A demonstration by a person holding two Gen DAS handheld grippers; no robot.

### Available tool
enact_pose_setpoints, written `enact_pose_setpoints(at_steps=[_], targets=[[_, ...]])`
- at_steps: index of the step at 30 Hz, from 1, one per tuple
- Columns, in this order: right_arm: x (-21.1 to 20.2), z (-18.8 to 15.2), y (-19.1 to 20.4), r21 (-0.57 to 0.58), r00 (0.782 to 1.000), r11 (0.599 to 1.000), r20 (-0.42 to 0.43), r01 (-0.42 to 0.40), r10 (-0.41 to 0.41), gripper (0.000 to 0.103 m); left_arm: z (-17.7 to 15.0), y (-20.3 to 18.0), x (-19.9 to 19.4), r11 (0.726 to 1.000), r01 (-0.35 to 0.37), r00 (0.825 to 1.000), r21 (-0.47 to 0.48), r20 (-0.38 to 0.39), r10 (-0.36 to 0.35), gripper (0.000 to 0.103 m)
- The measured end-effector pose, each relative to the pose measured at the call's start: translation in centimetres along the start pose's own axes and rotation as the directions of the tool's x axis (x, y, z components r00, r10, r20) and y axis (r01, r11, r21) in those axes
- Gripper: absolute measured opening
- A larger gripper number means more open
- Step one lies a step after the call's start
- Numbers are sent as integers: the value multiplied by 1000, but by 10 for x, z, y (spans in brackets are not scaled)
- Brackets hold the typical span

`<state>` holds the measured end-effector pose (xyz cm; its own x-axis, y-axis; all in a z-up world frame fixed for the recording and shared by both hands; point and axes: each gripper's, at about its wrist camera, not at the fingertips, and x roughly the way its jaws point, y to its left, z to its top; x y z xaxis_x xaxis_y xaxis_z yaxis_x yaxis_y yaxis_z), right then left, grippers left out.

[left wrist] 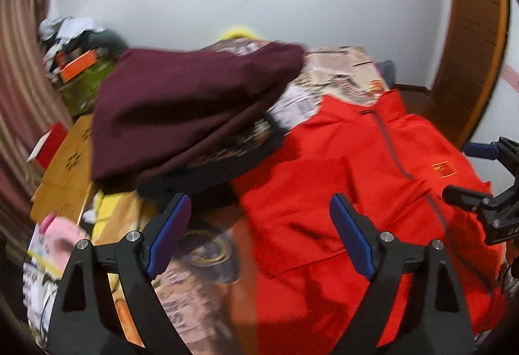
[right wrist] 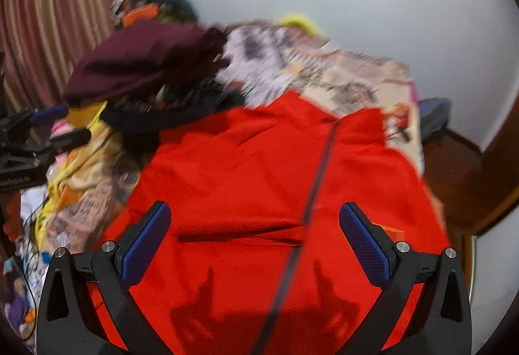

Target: Fold large clothes

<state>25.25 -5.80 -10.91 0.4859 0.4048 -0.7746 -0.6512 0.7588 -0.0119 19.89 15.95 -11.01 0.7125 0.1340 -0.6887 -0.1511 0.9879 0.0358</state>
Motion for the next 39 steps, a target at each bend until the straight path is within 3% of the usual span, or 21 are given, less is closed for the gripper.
enact_pose_setpoints(at_steps=[5, 9, 16, 20, 21, 23, 25, 26, 28, 35, 39], targets=[[44, -6, 35, -129, 991, 990, -133, -47, 30, 101, -31, 27, 10, 998, -28, 997, -48, -67, 25, 87], [63, -5, 48, -177, 981, 981, -189, -81, 47, 98, -56, 35, 26, 996, -37, 991, -79, -129, 27, 87], [100, 6, 47, -134, 945, 982, -316, -134, 86, 77, -85, 28, 69, 995, -13, 971, -103, -239, -12, 87], [119, 5, 43, -89, 919, 985, -380, -150, 106, 72, -91, 21, 91, 991, 39, 960, -126, -272, -72, 87], [123, 4, 45, -90, 915, 985, -390, -149, 103, 65, -92, 18, 98, 990, 43, 955, -136, -285, -81, 87], [124, 4, 47, -109, 921, 983, -377, -149, 98, 60, -94, 16, 108, 987, 51, 947, -153, -306, -96, 87], [121, 6, 46, -109, 924, 982, -369, -151, 101, 35, -97, 13, 118, 985, 54, 942, -165, -319, -105, 87], [119, 7, 44, -103, 926, 984, -363, -148, 101, 29, -99, 11, 123, 984, 53, 939, -169, -328, -107, 87], [117, 9, 37, -81, 927, 985, -357, -152, 114, 8, -101, 8, 127, 983, 50, 936, -179, -336, -109, 87], [91, 19, -15, 110, 956, 985, -247, -134, 158, 5, -101, 7, 133, 980, 34, 939, -196, -330, -98, 87], [63, 24, -56, 205, 977, 974, -166, -98, 133, 5, -99, 5, 133, 984, 24, 942, -178, -327, -82, 87]])
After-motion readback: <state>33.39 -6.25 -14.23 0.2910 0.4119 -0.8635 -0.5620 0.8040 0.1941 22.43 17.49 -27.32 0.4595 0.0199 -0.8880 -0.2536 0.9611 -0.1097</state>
